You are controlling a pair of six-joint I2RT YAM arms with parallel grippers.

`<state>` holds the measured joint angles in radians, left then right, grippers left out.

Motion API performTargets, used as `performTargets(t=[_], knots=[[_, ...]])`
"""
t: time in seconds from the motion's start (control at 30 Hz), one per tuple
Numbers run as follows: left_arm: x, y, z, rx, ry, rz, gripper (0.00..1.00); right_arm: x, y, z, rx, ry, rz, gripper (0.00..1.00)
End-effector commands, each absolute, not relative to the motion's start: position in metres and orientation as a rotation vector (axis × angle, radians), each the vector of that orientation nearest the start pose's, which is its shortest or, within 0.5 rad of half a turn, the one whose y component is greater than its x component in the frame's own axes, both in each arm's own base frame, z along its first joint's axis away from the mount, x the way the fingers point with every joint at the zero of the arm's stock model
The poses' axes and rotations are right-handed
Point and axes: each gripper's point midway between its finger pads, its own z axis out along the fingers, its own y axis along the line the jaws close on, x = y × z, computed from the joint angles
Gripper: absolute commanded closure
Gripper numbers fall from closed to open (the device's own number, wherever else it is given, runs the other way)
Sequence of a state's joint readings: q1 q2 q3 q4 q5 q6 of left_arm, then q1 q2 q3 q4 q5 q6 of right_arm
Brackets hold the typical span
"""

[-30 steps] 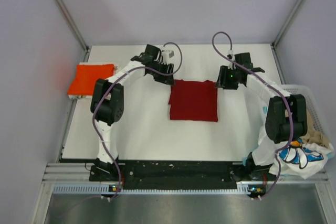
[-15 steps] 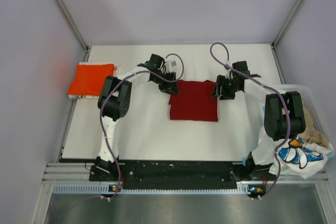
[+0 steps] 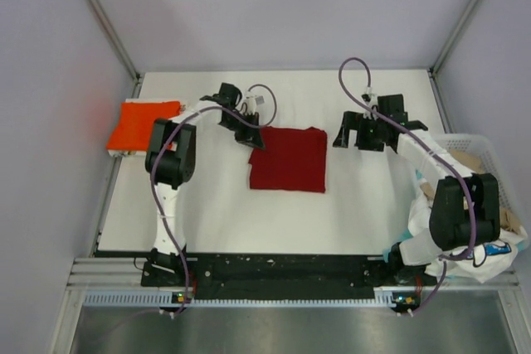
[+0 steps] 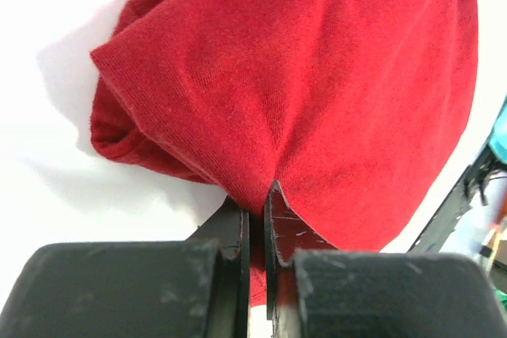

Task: Fold and stack the t-shirts
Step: Put the neatly folded tshirt into the corner of the board with the left arm

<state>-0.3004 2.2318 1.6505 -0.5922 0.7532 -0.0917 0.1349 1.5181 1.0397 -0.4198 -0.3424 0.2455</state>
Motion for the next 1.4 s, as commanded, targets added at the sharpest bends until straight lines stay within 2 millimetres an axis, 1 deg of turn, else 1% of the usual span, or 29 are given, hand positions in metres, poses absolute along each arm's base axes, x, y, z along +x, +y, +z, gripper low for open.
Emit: performTargets(t=[0.0, 0.1, 0.2, 0.23, 0.33, 0.4, 0.5, 0.67, 0.77, 1.07, 1.13, 1.2, 1.23, 1.27, 1.37], knots=[[0.416, -0.189, 0.098, 0.703, 2.502, -0.879, 1.00, 0.347, 0.105, 0.124, -0.067, 2.443, 0.498, 0.01], [0.415, -0.153, 0.107, 0.780, 2.535, -0.740, 1.00, 0.344, 0.100, 0.125, -0.085, 2.441, 0.462, 0.01], [0.415, -0.112, 0.115, 0.853, 2.590, -0.538, 1.00, 0.343, 0.099, 0.126, -0.101, 2.441, 0.452, 0.01], [0.417, -0.096, 0.119, 0.864, 2.604, -0.443, 1.00, 0.344, 0.098, 0.127, -0.099, 2.441, 0.447, 0.01], [0.425, -0.059, 0.140, 0.889, 2.591, -0.186, 1.00, 0.343, 0.096, 0.127, -0.109, 2.445, 0.436, 0.01], [0.431, -0.037, 0.156, 0.901, 2.566, -0.018, 1.00, 0.342, 0.095, 0.125, -0.117, 2.448, 0.424, 0.01], [0.433, -0.007, 0.179, 0.922, 2.545, 0.214, 1.00, 0.342, 0.093, 0.125, -0.119, 2.447, 0.412, 0.01], [0.435, 0.029, 0.208, 0.947, 2.499, 0.494, 1.00, 0.342, 0.092, 0.125, -0.125, 2.447, 0.402, 0.01], [0.439, 0.046, 0.227, 0.930, 2.463, 0.600, 1.00, 0.342, 0.091, 0.125, -0.127, 2.448, 0.394, 0.01], [0.443, 0.085, 0.281, 0.866, 2.376, 0.802, 1.00, 0.342, 0.088, 0.123, -0.125, 2.451, 0.373, 0.01], [0.443, 0.092, 0.291, 0.855, 2.357, 0.829, 1.00, 0.342, 0.089, 0.125, -0.130, 2.446, 0.373, 0.01], [0.445, 0.092, 0.299, 0.854, 2.332, 0.849, 1.00, 0.342, 0.089, 0.124, -0.133, 2.447, 0.372, 0.01], [0.443, 0.108, 0.303, 0.808, 2.336, 0.874, 1.00, 0.342, 0.088, 0.124, -0.133, 2.449, 0.372, 0.01], [0.445, 0.111, 0.308, 0.794, 2.317, 0.884, 1.00, 0.342, 0.089, 0.124, -0.131, 2.447, 0.372, 0.01], [0.449, 0.119, 0.314, 0.769, 2.295, 0.900, 1.00, 0.342, 0.089, 0.124, -0.134, 2.449, 0.373, 0.01]])
